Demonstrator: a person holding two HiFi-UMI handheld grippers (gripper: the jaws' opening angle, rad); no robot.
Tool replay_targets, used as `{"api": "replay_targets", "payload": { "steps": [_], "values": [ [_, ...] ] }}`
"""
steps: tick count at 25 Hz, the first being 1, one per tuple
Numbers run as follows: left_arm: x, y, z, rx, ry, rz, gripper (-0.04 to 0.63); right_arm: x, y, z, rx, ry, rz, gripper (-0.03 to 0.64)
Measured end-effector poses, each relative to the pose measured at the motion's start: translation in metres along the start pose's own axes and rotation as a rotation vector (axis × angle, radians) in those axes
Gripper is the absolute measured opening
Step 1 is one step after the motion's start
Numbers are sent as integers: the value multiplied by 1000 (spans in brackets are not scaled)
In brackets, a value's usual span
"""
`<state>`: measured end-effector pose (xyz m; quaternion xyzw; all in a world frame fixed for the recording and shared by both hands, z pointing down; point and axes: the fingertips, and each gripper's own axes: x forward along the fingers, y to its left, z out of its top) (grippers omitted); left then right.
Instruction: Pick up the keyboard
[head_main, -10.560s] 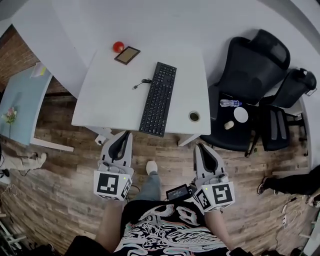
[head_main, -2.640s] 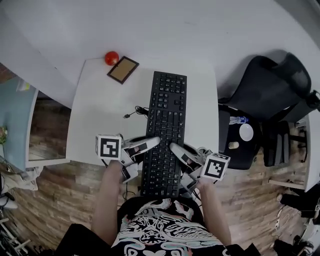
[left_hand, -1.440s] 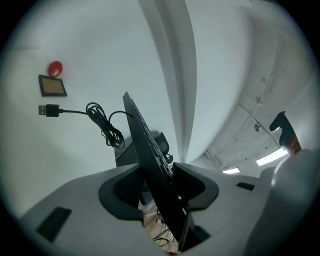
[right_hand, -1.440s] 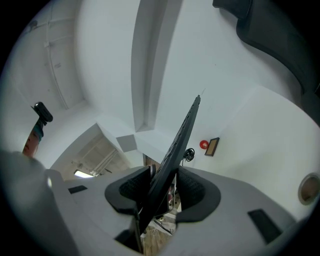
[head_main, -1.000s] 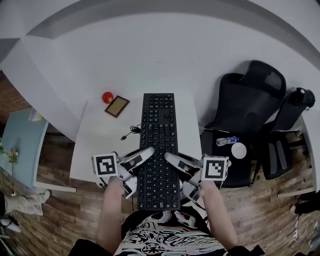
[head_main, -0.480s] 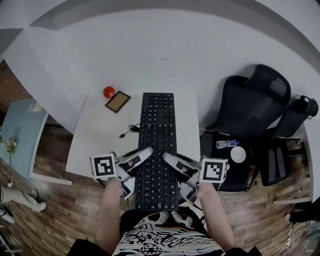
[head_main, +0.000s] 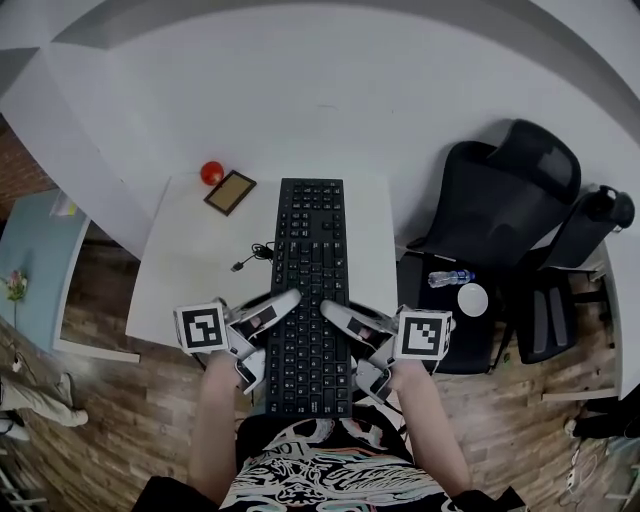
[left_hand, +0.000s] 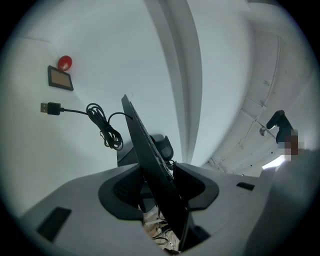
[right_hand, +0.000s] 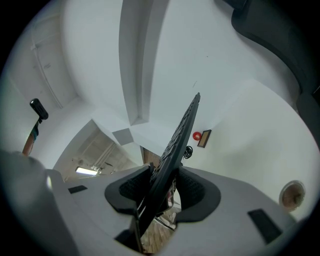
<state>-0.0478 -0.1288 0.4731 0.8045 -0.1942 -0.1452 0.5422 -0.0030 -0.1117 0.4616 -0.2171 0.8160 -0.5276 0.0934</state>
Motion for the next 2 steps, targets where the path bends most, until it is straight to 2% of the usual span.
{"api": "replay_targets", "payload": {
  "steps": [2],
  "values": [
    [0, 3, 3, 16, 2, -1, 176, 2, -3, 1, 8, 3, -3, 163]
  ]
}}
